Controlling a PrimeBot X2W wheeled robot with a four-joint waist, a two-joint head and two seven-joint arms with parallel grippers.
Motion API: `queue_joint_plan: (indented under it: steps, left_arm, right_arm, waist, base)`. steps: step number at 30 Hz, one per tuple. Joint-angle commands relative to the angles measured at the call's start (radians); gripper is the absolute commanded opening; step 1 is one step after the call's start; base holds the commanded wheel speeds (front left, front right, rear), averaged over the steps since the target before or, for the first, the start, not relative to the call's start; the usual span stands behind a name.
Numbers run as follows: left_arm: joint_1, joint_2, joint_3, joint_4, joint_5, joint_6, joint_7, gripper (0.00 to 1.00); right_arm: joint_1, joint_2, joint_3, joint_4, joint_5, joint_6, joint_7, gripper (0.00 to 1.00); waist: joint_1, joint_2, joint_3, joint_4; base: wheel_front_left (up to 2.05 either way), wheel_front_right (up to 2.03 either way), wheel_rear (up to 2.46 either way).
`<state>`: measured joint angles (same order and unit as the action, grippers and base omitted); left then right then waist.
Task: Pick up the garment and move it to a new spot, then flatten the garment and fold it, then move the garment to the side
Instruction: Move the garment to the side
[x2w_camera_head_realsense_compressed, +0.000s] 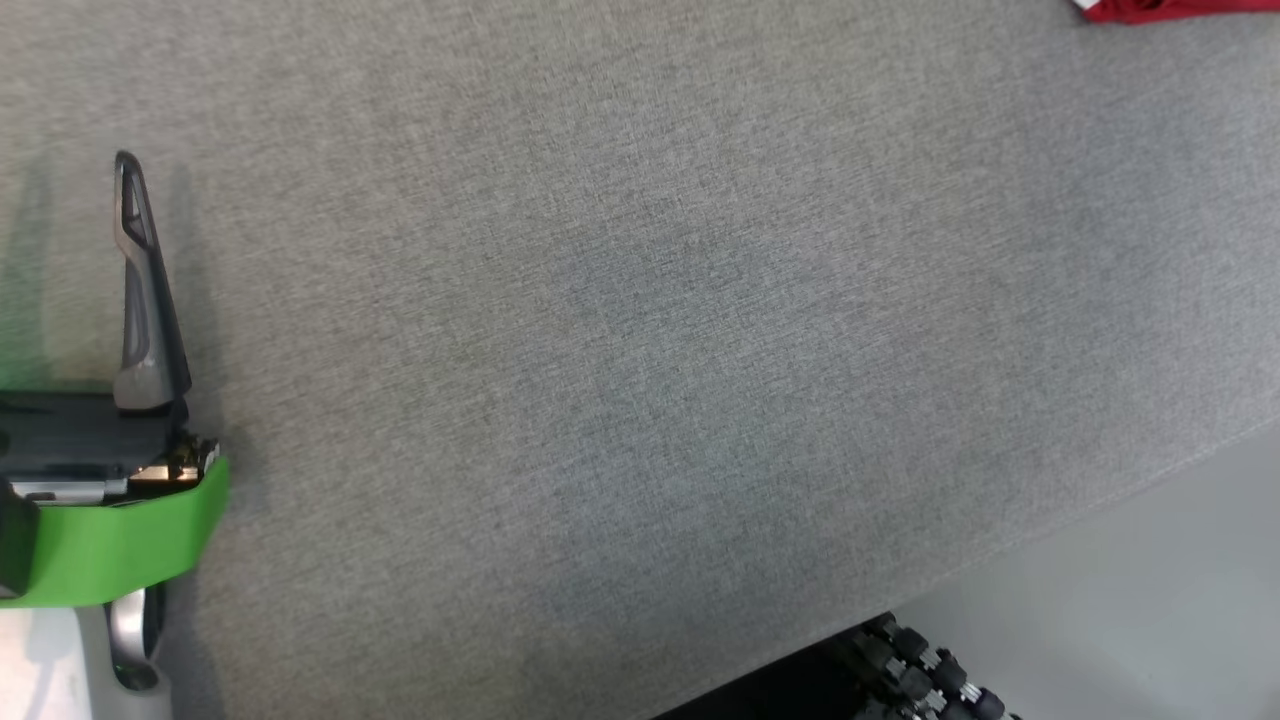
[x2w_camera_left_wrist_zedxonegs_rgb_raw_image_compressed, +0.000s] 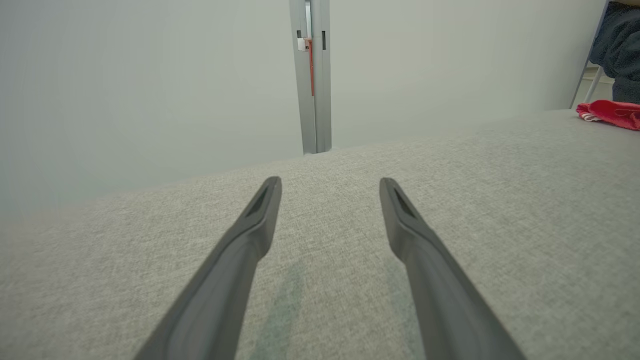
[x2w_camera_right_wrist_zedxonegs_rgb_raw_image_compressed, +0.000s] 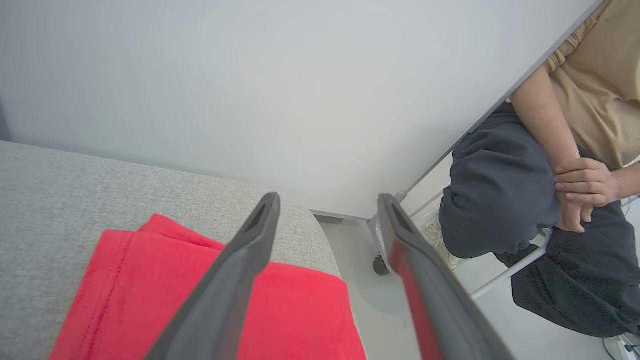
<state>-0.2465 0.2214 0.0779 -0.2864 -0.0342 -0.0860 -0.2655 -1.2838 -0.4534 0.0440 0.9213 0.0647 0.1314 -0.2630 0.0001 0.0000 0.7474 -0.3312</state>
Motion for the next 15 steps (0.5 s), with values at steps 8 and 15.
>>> queue_joint_plan:
  steps: [8, 15]
  left_arm:
    - [0.082, -0.061, 0.015, 0.094, -0.028, 0.011, 0.002, 1.00]
    - [0.142, -0.104, 0.043, 0.161, -0.046, 0.005, 0.002, 1.00]
  right_arm:
    - [0.262, 0.094, 0.002, -0.337, 0.030, -0.002, -0.002, 1.00]
    - [0.467, 0.174, 0.073, -0.480, 0.100, -0.001, -0.002, 1.00]
  waist:
    - [-0.0001, 0.0000, -0.245, 0.118]
    - [-0.0001, 0.0000, -0.373, 0.180]
  base:
    - [0.00, 0.00, 0.00]
    - [0.00, 0.00, 0.00]
